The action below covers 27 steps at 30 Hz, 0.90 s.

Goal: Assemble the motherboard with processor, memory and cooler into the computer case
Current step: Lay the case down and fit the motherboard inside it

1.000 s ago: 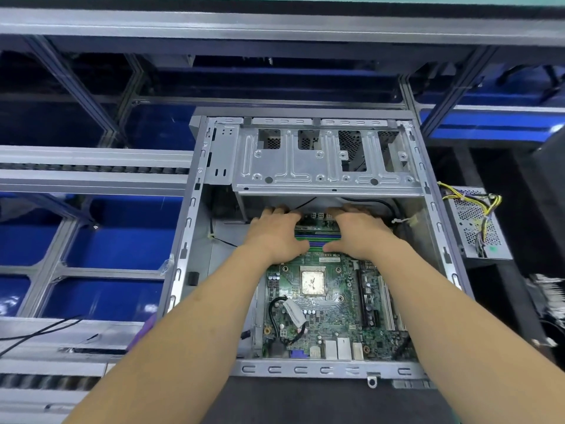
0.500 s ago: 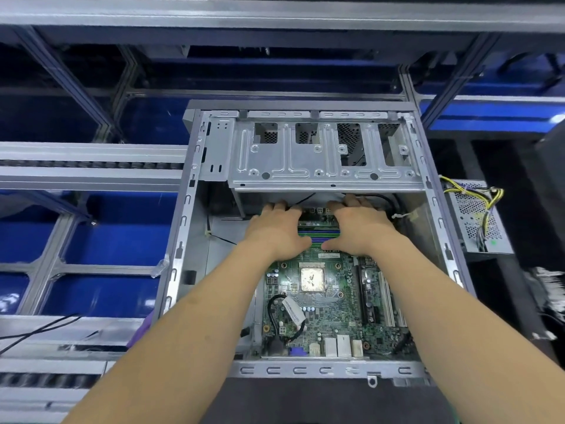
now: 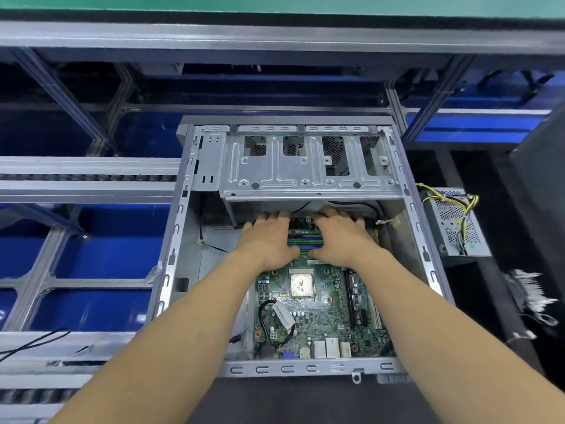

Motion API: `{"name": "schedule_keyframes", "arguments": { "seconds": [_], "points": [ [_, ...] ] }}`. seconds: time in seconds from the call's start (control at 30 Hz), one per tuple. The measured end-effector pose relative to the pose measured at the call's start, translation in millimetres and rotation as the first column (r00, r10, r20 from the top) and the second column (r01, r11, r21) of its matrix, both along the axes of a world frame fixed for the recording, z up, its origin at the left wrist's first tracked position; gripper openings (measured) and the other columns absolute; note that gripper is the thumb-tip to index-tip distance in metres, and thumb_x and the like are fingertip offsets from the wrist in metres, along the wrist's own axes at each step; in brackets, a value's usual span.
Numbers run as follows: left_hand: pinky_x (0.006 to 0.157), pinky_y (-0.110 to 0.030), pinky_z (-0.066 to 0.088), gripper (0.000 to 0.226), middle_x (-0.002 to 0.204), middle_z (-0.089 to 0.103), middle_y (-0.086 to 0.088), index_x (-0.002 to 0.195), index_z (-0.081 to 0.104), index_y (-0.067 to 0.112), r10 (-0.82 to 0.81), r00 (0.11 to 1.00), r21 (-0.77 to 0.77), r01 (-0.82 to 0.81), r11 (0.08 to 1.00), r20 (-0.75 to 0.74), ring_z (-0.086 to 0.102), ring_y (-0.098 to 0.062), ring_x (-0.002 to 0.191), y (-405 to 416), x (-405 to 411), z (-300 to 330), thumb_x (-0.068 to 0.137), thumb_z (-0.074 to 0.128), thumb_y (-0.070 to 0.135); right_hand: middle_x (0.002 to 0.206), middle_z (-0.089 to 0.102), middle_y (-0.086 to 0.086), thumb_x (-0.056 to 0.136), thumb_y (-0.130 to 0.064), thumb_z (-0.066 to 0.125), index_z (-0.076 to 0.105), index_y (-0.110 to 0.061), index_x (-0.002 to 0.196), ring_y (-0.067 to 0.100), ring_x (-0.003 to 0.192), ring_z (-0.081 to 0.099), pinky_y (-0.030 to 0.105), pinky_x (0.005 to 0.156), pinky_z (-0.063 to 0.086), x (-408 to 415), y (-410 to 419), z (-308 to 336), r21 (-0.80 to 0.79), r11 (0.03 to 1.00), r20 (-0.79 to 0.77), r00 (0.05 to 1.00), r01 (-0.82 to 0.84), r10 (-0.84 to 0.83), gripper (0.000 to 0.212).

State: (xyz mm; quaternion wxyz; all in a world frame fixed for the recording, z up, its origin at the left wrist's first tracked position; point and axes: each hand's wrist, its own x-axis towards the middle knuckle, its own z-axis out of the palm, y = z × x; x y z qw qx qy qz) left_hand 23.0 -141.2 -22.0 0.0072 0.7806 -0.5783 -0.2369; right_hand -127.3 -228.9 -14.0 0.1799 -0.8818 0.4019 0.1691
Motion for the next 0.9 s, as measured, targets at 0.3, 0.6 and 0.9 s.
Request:
{"name": "schedule_keyframes", "arguments": {
  "seconds": [0.3,0.6,0.9],
  "points": [
    [0.108,-0.049,0.031,0.08,0.149,0.039,-0.004,0.148,0.023,0.028,0.016,1.0,-0.032,-0.016,0.999,-0.007,0.033,-0.029,0.138,2.8,1.8,-0.9,0.082,0.062,0.05,0.166,0.019,0.005,0.085,-0.059,0.069,0.008,-0.032,0.16,0.032,0.149,0.026,0.058,0.118,0.023,-10.9,0.1,6.9,0.004,0.996,-0.023,0.996,0.09,-0.09,0.101],
    [0.103,-0.047,0.039,0.069,0.142,0.043,-0.008,0.145,0.036,0.021,0.181,0.982,0.083,-0.186,0.979,0.06,0.038,-0.031,0.133,9.2,18.9,5.7,0.086,0.064,0.04,0.144,0.043,0.015,0.095,-0.047,0.062,0.043,-0.014,0.145,0.035,0.135,0.038,0.048,0.111,0.037,-21.9,12.3,28.8,-0.055,0.998,-0.16,0.986,0.028,-0.036,0.062],
    [0.105,-0.043,0.037,0.059,0.145,0.043,-0.004,0.15,0.034,0.019,-0.272,0.953,-0.026,0.277,0.96,0.131,0.042,-0.028,0.13,17.5,-1.9,13.0,0.097,0.052,0.036,0.165,0.007,0.025,0.099,-0.046,0.055,-0.014,-0.008,0.158,0.041,0.149,0.023,0.05,0.116,0.036,-28.2,52.2,31.7,0.158,0.974,-0.222,0.967,0.16,-0.123,0.099]
  ]
}}
